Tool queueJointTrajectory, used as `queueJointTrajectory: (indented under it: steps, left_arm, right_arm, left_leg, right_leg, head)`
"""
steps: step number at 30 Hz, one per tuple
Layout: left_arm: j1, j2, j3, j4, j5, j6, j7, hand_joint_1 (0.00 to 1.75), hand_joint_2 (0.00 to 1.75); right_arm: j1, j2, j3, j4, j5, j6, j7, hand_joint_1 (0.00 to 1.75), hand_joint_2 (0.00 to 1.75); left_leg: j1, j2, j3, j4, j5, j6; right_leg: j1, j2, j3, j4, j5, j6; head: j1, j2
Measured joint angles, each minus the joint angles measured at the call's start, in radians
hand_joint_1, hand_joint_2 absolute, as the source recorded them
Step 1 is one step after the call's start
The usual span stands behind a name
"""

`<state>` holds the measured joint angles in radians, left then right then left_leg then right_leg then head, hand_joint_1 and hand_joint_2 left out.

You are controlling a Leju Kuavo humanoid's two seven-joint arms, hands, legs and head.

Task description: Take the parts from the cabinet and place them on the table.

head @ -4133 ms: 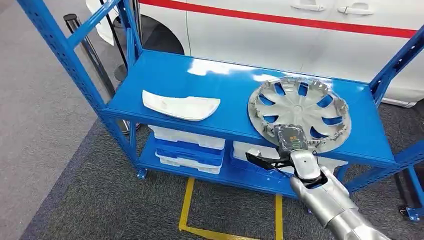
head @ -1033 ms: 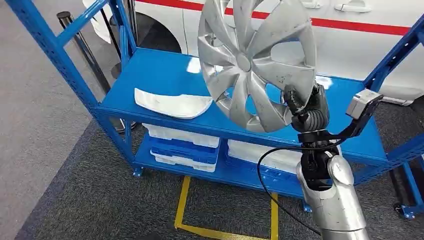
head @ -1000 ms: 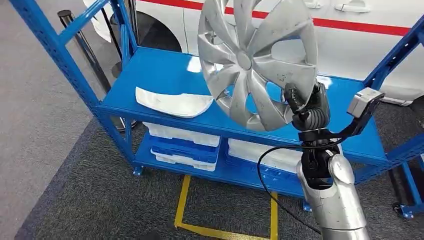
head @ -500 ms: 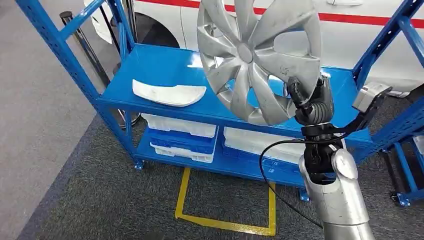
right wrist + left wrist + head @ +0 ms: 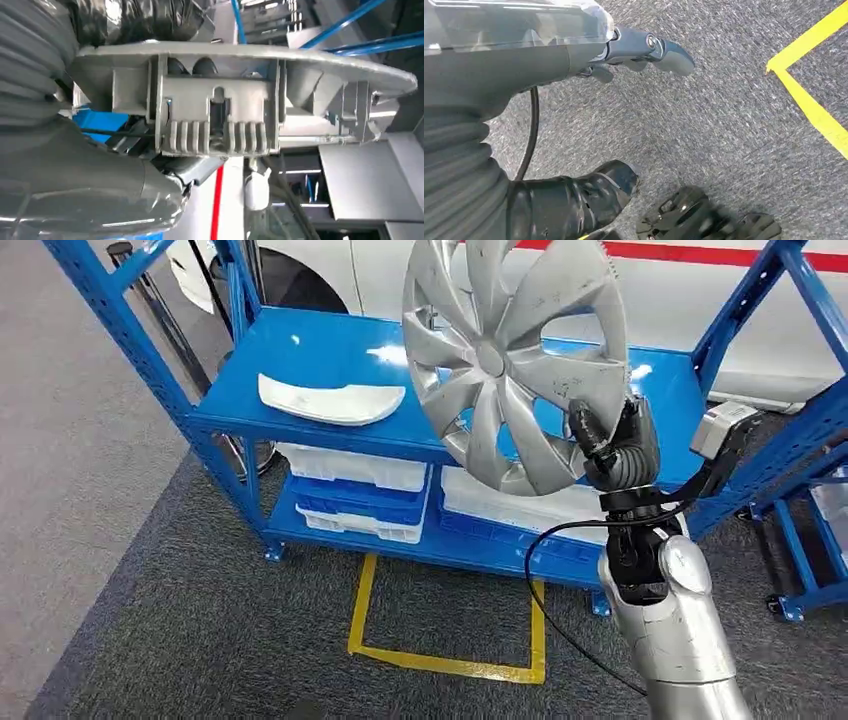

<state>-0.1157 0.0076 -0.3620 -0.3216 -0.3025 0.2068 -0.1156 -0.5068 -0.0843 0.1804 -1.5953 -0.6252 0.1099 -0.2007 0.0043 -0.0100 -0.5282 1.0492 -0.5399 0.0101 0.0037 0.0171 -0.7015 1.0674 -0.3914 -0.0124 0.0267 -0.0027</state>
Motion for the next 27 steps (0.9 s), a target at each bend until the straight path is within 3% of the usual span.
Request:
queueJointTrajectory:
  steps: [2,3,4,5,6,7,8,9,10,11,14,15,16,17,19,20,21,22,23,24,25,26,27]
  left_arm:
    - [0.000,0.000,0.001,0.000,0.000,0.000,0.000,0.00,1.75]
    - [0.000,0.000,0.005,0.000,0.001,-0.001,-0.001,0.00,1.75]
    - [0.000,0.000,0.006,0.000,0.002,0.000,-0.001,0.00,1.75]
    - [-0.003,-0.003,0.010,0.000,0.004,-0.001,-0.001,0.00,1.75]
    - [-0.004,0.000,0.017,0.000,0.006,-0.001,-0.002,0.00,1.75]
    - [-0.004,0.000,0.019,0.001,0.006,-0.001,-0.002,0.00,1.75]
    - [-0.004,0.001,0.019,0.001,0.005,-0.003,-0.002,0.00,1.75]
    - [-0.004,0.002,0.019,0.001,0.003,-0.004,-0.002,0.00,1.75]
    - [-0.005,0.002,0.020,0.001,0.003,-0.005,-0.002,0.00,1.75]
    - [-0.004,0.003,0.021,0.001,0.003,-0.005,-0.002,0.00,1.75]
    - [0.000,0.005,0.022,0.001,0.003,-0.005,-0.004,0.00,1.75]
    - [0.002,0.005,0.022,0.002,0.003,-0.005,-0.005,0.00,1.75]
    - [0.002,0.005,0.023,0.002,0.003,-0.005,-0.006,0.00,1.75]
    - [0.005,0.007,0.023,0.002,0.003,-0.004,-0.007,0.00,1.75]
    - [0.006,0.007,0.024,0.002,0.004,-0.004,-0.008,0.00,1.75]
    - [0.005,0.008,0.024,0.002,0.005,-0.004,-0.008,0.00,1.75]
    - [0.005,0.008,0.025,0.002,0.006,-0.004,-0.008,0.00,1.75]
    - [0.005,0.009,0.027,0.002,0.006,-0.004,-0.008,0.00,1.75]
    - [0.005,0.010,0.029,0.002,0.006,-0.004,-0.008,0.00,1.75]
    - [0.005,0.010,0.032,0.002,0.007,-0.005,-0.010,0.00,1.75]
    - [0.004,0.011,0.034,0.002,0.007,-0.005,-0.014,0.00,1.75]
    - [0.004,0.013,0.036,0.002,0.007,-0.004,-0.015,0.00,1.75]
    - [0.005,0.013,0.038,0.002,0.007,-0.003,-0.019,0.00,1.75]
  right_arm:
    - [0.000,0.000,0.000,0.003,0.000,0.002,0.000,1.75,1.75]
    - [-0.003,-0.002,0.002,0.013,0.004,0.010,-0.001,1.75,1.75]
    - [-0.003,-0.003,0.002,0.015,0.005,0.011,-0.002,1.75,1.75]
    - [-0.006,-0.013,0.003,0.025,0.013,0.015,-0.002,1.75,1.75]
    - [-0.011,-0.017,0.008,0.042,0.015,0.021,-0.002,1.75,1.75]
    - [-0.011,-0.018,0.010,0.051,0.016,0.022,-0.002,1.75,1.75]
    - [-0.011,-0.018,0.010,0.053,0.017,0.023,-0.001,1.75,1.75]
    - [-0.011,-0.018,0.011,0.053,0.018,0.023,0.002,1.75,1.75]
    - [-0.012,-0.019,0.011,0.052,0.019,0.023,0.005,1.75,1.75]
    - [-0.012,-0.020,0.013,0.052,0.023,0.023,0.011,1.75,1.75]
    - [-0.019,-0.029,0.022,0.052,0.032,0.026,0.020,1.75,1.75]
    - [-0.020,-0.034,0.023,0.053,0.032,0.027,0.022,1.75,1.75]
    - [-0.023,-0.034,0.025,0.054,0.032,0.028,0.022,1.75,1.75]
    - [-0.027,-0.037,0.027,0.054,0.029,0.032,0.024,1.75,1.75]
    - [-0.028,-0.041,0.027,0.060,0.027,0.037,0.029,1.75,1.75]
    - [-0.028,-0.041,0.027,0.061,0.026,0.038,0.030,1.75,1.75]
    - [-0.028,-0.042,0.029,0.064,0.026,0.040,0.031,1.75,1.75]
    - [-0.028,-0.042,0.032,0.067,0.025,0.042,0.031,1.75,1.75]
    - [-0.028,-0.042,0.033,0.069,0.025,0.042,0.031,1.75,1.75]
    - [-0.027,-0.043,0.033,0.069,0.024,0.043,0.031,1.75,1.75]
    - [-0.028,-0.045,0.034,0.069,0.024,0.043,0.031,1.75,1.75]
    - [-0.028,-0.047,0.034,0.068,0.024,0.043,0.031,1.75,1.75]
    - [-0.029,-0.049,0.035,0.069,0.024,0.043,0.032,1.75,1.75]
  left_leg:
    - [0.000,-0.001,-0.007,0.011,0.006,0.004]
    - [-0.002,-0.001,-0.013,0.005,0.014,0.009]
    - [-0.003,-0.001,-0.012,0.005,0.017,0.010]
    - [0.004,0.009,-0.028,-0.011,0.051,0.031]
    - [-0.001,0.014,-0.093,-0.011,0.102,0.041]
    - [-0.002,0.016,-0.125,-0.008,0.124,0.038]
    - [-0.002,0.016,-0.141,-0.007,0.135,0.035]
    - [-0.003,0.016,-0.153,-0.006,0.145,0.032]
    - [-0.003,0.016,-0.158,-0.005,0.155,0.028]
    - [-0.006,0.021,-0.163,-0.004,0.162,0.022]
    - [0.005,0.026,-0.162,-0.024,0.196,0.004]
    - [0.004,0.026,-0.171,-0.028,0.204,-0.003]
    - [0.007,0.022,-0.180,-0.015,0.171,-0.007]
    - [0.006,0.018,-0.198,0.032,0.098,-0.008]
    - [0.007,0.018,-0.223,0.170,-0.018,-0.010]
    - [0.007,0.018,-0.229,0.234,-0.044,-0.011]
    - [0.007,0.018,-0.224,0.277,-0.034,-0.011]
    - [0.007,0.016,-0.206,0.282,-0.001,-0.010]
    - [0.007,0.014,-0.170,0.252,0.040,-0.008]
    - [0.007,0.002,-0.120,0.196,0.063,-0.004]
    - [0.008,-0.034,-0.053,0.113,0.053,0.001]
    - [0.008,-0.086,0.019,0.028,0.006,0.006]
    - [0.009,-0.088,0.033,-0.023,-0.017,0.004]
  right_leg:
    - [-0.001,0.000,0.003,-0.004,0.004,0.003]
    - [-0.004,0.001,0.001,-0.006,0.020,0.014]
    - [-0.005,0.001,0.000,-0.008,0.023,0.015]
    - [-0.006,0.002,-0.017,0.003,0.000,0.028]
    - [-0.019,-0.008,-0.060,0.256,-0.199,0.042]
    - [-0.020,-0.010,-0.021,0.261,-0.144,0.043]
    - [-0.020,-0.011,0.027,0.212,-0.109,0.041]
    - [-0.020,-0.012,0.087,0.139,-0.094,0.037]
    - [-0.019,-0.012,0.156,0.046,-0.124,0.031]
    - [-0.007,-0.019,0.204,-0.038,-0.157,0.026]
    - [0.006,-0.014,0.187,-0.042,-0.133,0.012]
    - [-0.002,-0.011,0.176,-0.053,-0.112,-0.001]
    - [-0.003,-0.012,0.169,-0.057,-0.097,-0.007]
    - [-0.004,-0.009,0.151,-0.057,-0.082,-0.019]
    - [-0.001,-0.001,0.120,-0.055,-0.057,-0.025]
    - [0.000,0.004,0.103,-0.053,-0.045,-0.025]
    - [0.000,0.013,0.083,-0.049,-0.031,-0.023]
    - [-0.001,0.021,0.063,-0.046,-0.019,-0.021]
    - [-0.002,0.030,0.042,-0.041,-0.008,-0.017]
    - [-0.004,0.039,0.023,-0.036,0.003,-0.013]
    - [-0.007,0.048,0.009,-0.027,0.013,-0.007]
    - [-0.004,0.053,-0.006,-0.019,0.018,-0.001]
    - [-0.005,0.060,-0.012,-0.012,0.025,0.004]
  head:
    - [0.001,0.000]
    - [0.000,0.000]
    - [0.000,0.000]
    - [0.000,0.000]
    - [0.003,0.000]
    - [0.002,0.000]
    - [0.003,0.000]
    - [0.002,0.000]
    - [0.002,0.000]
    - [0.002,0.000]
    - [0.002,0.000]
    - [0.002,0.000]
    - [0.002,0.000]
    - [0.002,0.000]
    - [0.001,0.000]
    - [0.000,0.000]
    - [0.000,0.000]
    - [0.001,0.000]
    - [0.000,0.000]
    - [0.000,0.000]
    - [0.000,0.000]
    - [0.000,0.000]
    - [0.002,0.000]
